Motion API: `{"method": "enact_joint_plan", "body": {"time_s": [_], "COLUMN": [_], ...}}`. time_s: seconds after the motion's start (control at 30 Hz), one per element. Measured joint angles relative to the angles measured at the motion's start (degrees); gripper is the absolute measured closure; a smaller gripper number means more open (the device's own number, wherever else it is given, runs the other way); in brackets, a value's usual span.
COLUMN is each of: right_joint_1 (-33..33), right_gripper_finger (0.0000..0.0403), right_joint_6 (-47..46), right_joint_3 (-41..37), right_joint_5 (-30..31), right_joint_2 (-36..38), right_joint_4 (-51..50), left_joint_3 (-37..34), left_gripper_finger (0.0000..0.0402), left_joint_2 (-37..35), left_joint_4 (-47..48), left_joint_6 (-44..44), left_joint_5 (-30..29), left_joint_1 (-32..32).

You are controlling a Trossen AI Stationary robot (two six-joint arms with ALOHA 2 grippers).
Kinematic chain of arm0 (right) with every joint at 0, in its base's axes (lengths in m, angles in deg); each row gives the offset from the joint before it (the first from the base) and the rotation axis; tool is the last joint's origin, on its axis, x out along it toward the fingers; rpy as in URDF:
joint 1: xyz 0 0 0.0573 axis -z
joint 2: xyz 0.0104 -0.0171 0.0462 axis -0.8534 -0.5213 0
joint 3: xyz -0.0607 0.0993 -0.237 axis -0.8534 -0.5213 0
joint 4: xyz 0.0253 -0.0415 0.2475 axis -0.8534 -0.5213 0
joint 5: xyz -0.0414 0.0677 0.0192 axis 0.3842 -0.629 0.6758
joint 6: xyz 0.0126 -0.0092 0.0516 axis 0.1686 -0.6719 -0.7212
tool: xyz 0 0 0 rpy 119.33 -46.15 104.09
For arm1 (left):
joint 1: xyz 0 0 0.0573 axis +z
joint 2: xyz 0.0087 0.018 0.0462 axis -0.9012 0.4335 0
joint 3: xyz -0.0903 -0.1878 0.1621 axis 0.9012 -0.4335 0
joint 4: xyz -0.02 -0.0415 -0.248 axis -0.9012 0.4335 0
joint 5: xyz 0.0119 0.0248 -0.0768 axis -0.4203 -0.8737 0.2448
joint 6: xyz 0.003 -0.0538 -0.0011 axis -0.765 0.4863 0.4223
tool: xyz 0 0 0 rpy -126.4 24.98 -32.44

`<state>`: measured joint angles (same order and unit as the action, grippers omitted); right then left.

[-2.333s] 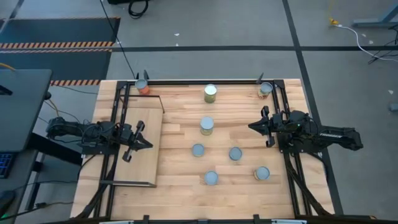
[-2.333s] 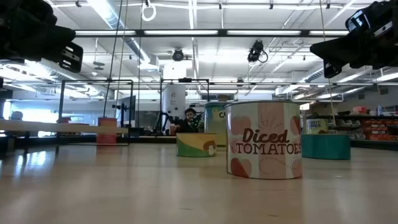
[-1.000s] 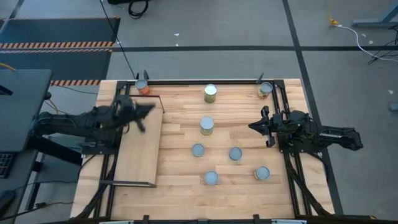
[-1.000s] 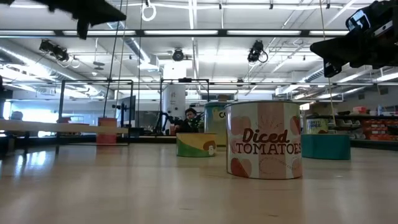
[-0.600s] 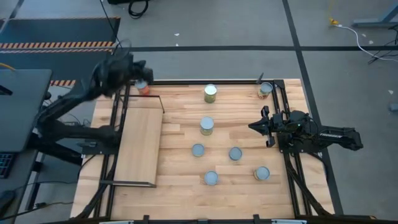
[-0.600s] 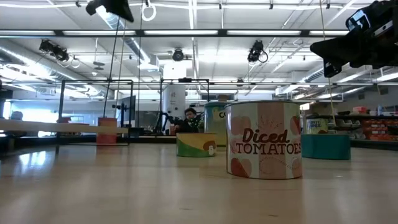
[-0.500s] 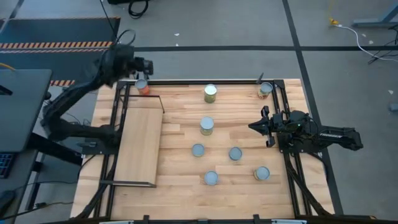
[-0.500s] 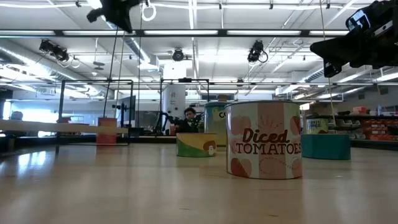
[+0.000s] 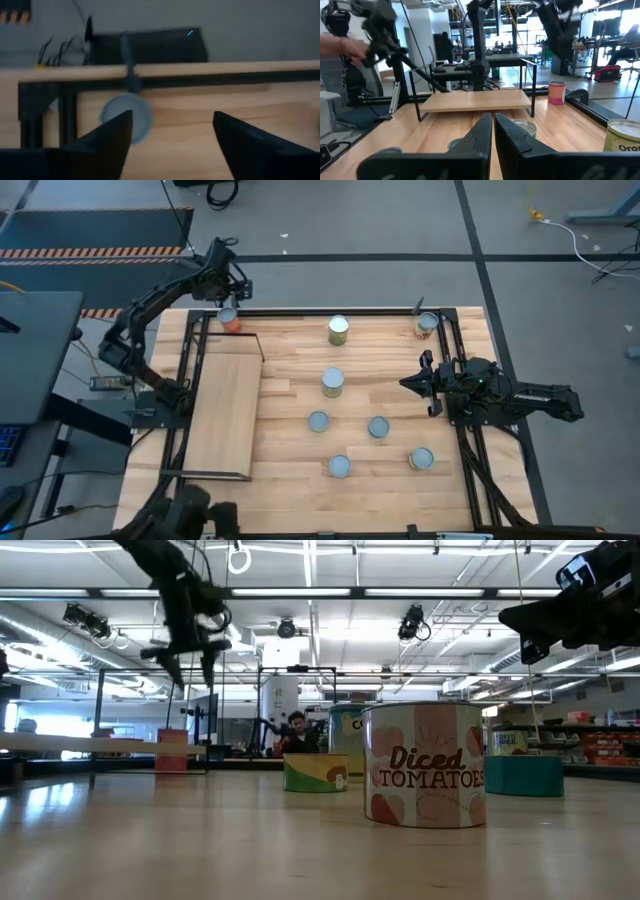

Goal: Pick and place cans onto a shelf
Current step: Put the canned pineapple on the shelf

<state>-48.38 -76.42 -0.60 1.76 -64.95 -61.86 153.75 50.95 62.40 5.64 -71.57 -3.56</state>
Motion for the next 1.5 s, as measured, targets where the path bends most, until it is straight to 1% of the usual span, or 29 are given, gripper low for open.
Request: {"method": "enact_joint_plan", "body": {"time_s": [0.17, 0.27, 0.43, 0.57, 0.7, 0.83, 0.93, 1.03, 1.23, 1.3, 1.4, 1.5], "right_joint_1": [0.0, 0.01, 0.02, 0.0, 0.0, 0.02, 0.0, 0.01, 0.0, 0.01, 0.0, 0.02], "right_gripper_finger": [0.0376, 0.0376, 0.0376, 0.0376, 0.0376, 0.0376, 0.0376, 0.0376, 0.0376, 0.0376, 0.0376, 0.0376], "right_joint_6": [4.13, 4.14, 4.2, 4.21, 4.21, 4.25, 4.29, 4.29, 4.29, 4.27, 4.29, 4.27], "right_joint_3": [0.0, 0.0, 0.0, 0.0, 0.0, 0.0, 0.0, 0.0, 0.0, 0.0, 0.0, 0.0], "right_joint_5": [0.0, 0.0, 0.0, 0.01, 0.0, 0.02, 1.21, 1.56, 1.51, 1.51, 1.51, 1.51], "right_joint_2": [-0.02, 0.0, 0.0, 0.0, 0.0, 0.0, 0.0, 0.0, -0.01, -0.01, 0.0, 0.0], "right_joint_4": [0.45, 0.45, 0.5, 0.53, 0.52, 0.54, 0.56, 0.59, 0.61, 0.61, 0.61, 0.63], "left_joint_3": [-2.78, -4.59, -8.6, -10.27, -10.5, -10.5, -11.41, -13.93, -19.13, -20.33, -21.54, -21.75], "left_gripper_finger": [0.0056, 0.0046, 0.0044, 0.0044, 0.0044, 0.0044, 0.0044, 0.0044, 0.0044, 0.0044, 0.0044, 0.005], "left_joint_2": [3.07, 3.55, 4.89, 5.7, 5.74, 5.74, 5.74, 5.81, 5.81, 5.81, 5.81, 5.97], "left_joint_4": [-0.28, -3.27, -7.77, -8.79, -11.5, -10.24, -10.89, -12.6, -18.7, -20.6, -25.97, -27.4], "left_joint_6": [0.85, 1.8, 6.19, 7.84, 8.11, 9.54, 11.11, 12.51, 14.67, 14.73, 13.82, 11.89], "left_joint_5": [0.86, 0.66, -0.04, -6.04, -7.16, -10.06, -9.23, -8.05, -8.0, -8.64, -10.8, -11.97], "left_joint_1": [2.86, 2.82, 2.82, 2.42, 2.01, 1.7, 1.77, 1.76, 1.02, 0.53, -0.72, -1.53]}}
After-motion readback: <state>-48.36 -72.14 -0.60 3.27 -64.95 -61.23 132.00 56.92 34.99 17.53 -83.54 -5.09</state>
